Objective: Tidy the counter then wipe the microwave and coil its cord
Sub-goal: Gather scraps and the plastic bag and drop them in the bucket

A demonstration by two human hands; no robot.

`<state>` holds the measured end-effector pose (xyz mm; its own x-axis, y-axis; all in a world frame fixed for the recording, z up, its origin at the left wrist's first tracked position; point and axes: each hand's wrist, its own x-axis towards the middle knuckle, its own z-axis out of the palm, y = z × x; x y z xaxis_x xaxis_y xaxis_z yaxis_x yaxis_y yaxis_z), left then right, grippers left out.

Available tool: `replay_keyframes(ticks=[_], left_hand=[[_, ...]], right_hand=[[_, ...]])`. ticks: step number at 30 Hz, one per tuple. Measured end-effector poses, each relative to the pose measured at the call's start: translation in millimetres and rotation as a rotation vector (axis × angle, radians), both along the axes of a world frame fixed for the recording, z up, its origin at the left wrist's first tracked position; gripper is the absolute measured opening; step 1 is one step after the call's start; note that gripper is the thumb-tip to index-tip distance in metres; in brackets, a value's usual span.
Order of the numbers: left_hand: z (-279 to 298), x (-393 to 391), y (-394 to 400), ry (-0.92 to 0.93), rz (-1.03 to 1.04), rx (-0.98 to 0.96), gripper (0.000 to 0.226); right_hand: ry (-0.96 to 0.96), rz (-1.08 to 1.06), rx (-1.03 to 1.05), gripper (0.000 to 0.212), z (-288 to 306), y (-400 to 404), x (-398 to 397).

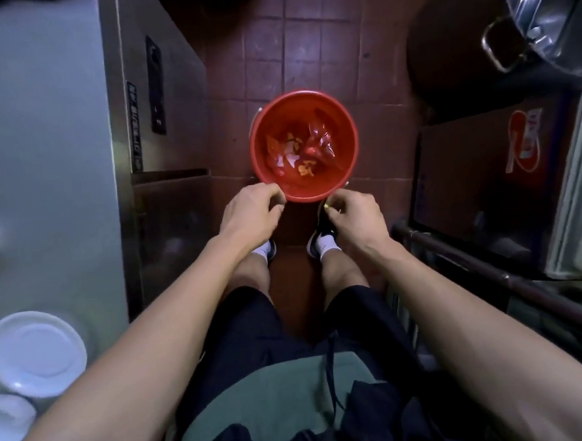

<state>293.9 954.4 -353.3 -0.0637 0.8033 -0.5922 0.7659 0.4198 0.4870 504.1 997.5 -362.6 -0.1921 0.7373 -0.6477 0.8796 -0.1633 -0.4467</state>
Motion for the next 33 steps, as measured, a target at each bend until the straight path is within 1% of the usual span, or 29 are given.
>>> replay_keyframes(ticks=[5,13,16,20,23,24,28,33], left_hand=[[-45.4,13.4,20.6,-0.032,0.056,-0.06,0.009],[-130.4,26.4,60.4,-0.075,0.015,-0.019,0.009],[-164.6,25.2,74.9,-0.061,0.022,-0.033,0.008],[-208.0,23.1,85.8,-0.044,0.034,-0.041,0.009],[-242.4,22.0,93.2,-0.05,0.038,-0.057,0.009],[-254.1,21.3,96.5,-0.06,0.061,-0.067,0.008],[-297.9,18.7,113.6,-0.104,0.26,-0.072,0.01],[-340.2,21.5,126.2,-0.097,0.276,-0.077,0.011]], right_hand=[[-0.017,-0.03,-0.054,0.01,-46.7,17.8,17.3],[-0.078,-0.097,-0.113,0.008,-140.9,44.6,21.9],[-0.065,-0.129,-0.132,0.01,-176.5,54.0,15.5],[-0.039,-0.182,-0.108,0.015,-222.6,65.5,9.9],[-0.034,-0.175,-0.12,0.016,-259.5,72.4,7.8],[-0.037,-0.172,-0.125,0.015,-270.7,74.8,6.6],[-0.043,-0.182,-0.138,0.016,-314.1,87.0,1.4],[-0.053,-0.166,-0.177,0.015,-359.4,89.0,-4.9]])
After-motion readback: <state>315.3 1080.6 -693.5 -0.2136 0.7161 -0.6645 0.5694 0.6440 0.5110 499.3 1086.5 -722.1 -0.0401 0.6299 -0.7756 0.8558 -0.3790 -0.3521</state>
